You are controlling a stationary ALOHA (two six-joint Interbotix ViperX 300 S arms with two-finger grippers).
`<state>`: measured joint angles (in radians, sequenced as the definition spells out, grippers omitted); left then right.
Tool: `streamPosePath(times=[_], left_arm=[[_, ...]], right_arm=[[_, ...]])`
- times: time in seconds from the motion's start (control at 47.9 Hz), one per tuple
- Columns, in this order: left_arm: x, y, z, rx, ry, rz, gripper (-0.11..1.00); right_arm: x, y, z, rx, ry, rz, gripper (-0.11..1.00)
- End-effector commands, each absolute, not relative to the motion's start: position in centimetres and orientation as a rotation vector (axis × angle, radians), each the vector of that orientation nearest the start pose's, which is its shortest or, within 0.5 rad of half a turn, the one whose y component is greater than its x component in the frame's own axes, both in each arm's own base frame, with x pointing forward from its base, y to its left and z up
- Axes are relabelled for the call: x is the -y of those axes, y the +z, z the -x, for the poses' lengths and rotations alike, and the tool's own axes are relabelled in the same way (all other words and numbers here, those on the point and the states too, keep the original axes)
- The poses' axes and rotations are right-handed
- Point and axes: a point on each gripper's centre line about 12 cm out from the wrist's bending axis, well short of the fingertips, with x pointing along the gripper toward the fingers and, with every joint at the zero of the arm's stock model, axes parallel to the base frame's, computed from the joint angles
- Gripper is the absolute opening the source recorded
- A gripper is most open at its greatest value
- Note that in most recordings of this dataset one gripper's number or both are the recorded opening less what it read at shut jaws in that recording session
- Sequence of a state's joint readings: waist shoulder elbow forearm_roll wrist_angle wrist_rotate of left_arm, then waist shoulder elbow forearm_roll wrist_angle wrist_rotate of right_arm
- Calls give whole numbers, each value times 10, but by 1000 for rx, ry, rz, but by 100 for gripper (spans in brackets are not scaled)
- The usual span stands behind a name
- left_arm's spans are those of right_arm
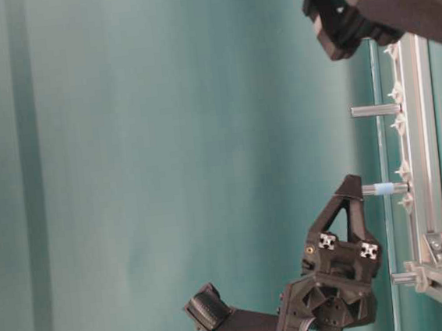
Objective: Insert the wire through the string loop located in the center.
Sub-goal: 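Lower the right gripper and grasp the black USB cable near its connector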
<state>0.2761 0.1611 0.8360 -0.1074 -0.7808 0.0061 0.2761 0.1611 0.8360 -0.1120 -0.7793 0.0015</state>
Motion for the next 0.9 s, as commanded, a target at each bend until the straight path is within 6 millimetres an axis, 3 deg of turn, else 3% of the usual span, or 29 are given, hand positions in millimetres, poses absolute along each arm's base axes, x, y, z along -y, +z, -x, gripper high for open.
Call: streamPosePath(times=[0.0, 0.042, 0.104, 0.146, 0.48, 0.877], left_arm=[[-110, 159, -372, -169, 319, 53, 15], [-111, 162, -372, -182, 319, 50, 12], [-111, 164, -370, -210, 318, 48, 1], [-110, 166, -368, -230, 316, 47, 0], [-104, 174, -360, -304, 304, 67, 0], [-97, 171, -353, -408, 287, 85, 0]], right_arm=[[-118, 146, -371, -173, 369, 86, 19], [-119, 144, -371, -188, 370, 82, 17], [-119, 142, -370, -217, 371, 71, 4], [-120, 140, -370, -236, 374, 65, 0], [-127, 147, -380, -258, 396, 75, 0], [-136, 119, -377, -426, 416, 123, 0]])
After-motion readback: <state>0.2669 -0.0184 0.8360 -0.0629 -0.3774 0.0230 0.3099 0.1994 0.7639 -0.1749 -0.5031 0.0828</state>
